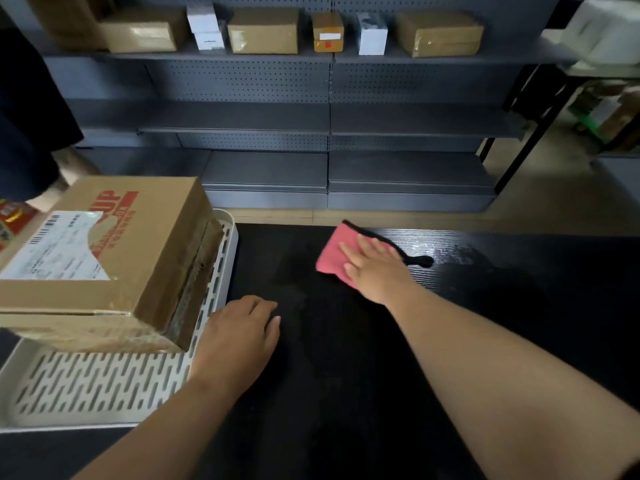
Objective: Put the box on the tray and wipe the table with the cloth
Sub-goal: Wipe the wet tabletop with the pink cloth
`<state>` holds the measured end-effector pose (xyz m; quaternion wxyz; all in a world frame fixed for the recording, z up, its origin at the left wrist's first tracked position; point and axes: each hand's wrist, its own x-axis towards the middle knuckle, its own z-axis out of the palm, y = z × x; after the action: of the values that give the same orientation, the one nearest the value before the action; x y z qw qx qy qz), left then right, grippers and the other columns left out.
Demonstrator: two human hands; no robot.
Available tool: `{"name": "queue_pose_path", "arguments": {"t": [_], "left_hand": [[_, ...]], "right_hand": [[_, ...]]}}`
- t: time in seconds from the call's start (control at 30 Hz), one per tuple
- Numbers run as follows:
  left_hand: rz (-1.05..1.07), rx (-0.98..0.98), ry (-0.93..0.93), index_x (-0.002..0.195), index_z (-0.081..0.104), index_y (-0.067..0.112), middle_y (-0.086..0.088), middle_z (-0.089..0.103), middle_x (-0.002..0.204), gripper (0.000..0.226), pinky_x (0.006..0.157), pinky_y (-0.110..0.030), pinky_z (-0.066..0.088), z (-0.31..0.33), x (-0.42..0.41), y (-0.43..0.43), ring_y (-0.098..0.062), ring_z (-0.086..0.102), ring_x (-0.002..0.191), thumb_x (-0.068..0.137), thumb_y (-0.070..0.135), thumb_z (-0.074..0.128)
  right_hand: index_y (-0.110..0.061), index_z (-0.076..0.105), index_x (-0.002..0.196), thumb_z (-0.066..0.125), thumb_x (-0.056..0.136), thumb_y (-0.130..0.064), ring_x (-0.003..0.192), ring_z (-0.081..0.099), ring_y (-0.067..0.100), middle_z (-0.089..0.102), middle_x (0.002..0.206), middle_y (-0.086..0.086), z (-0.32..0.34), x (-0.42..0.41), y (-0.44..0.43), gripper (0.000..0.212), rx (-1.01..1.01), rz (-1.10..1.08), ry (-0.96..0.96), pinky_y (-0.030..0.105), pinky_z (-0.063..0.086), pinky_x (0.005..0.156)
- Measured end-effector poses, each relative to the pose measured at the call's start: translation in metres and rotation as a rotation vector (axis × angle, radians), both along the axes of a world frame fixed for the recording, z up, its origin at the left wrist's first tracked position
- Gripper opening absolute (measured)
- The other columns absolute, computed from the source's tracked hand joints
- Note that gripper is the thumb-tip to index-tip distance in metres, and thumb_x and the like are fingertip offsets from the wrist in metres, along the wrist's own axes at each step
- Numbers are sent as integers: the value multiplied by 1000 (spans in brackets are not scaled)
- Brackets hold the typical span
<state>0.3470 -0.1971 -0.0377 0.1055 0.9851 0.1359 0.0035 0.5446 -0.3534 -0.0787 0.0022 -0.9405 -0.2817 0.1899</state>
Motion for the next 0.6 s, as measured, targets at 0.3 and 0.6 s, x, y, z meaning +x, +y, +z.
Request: {"name": "queue_pose_path", "arguments": {"t": [0.3, 0.6], "left_hand": [[-73, 0, -2, 122, 57, 21, 2, 60, 119, 36, 89, -35, 46, 1, -7, -23, -19, 57, 107, 94, 36, 41], [-111, 12, -12, 122, 58, 20, 1, 60, 119, 35, 89, -37, 45, 8, -34, -32, -21, 56, 107, 94, 34, 42]], "right_hand": [[-38, 4, 150, 20, 98, -47, 147, 5, 27, -2, 161, 1, 0, 8, -206, 55, -45, -703, -7, 46, 8, 118], [-35, 5, 150, 22, 99, -43, 146, 5, 30, 1, 161, 5, 1, -135, -146, 54, 0, -607, -56, 48, 8, 116]]}}
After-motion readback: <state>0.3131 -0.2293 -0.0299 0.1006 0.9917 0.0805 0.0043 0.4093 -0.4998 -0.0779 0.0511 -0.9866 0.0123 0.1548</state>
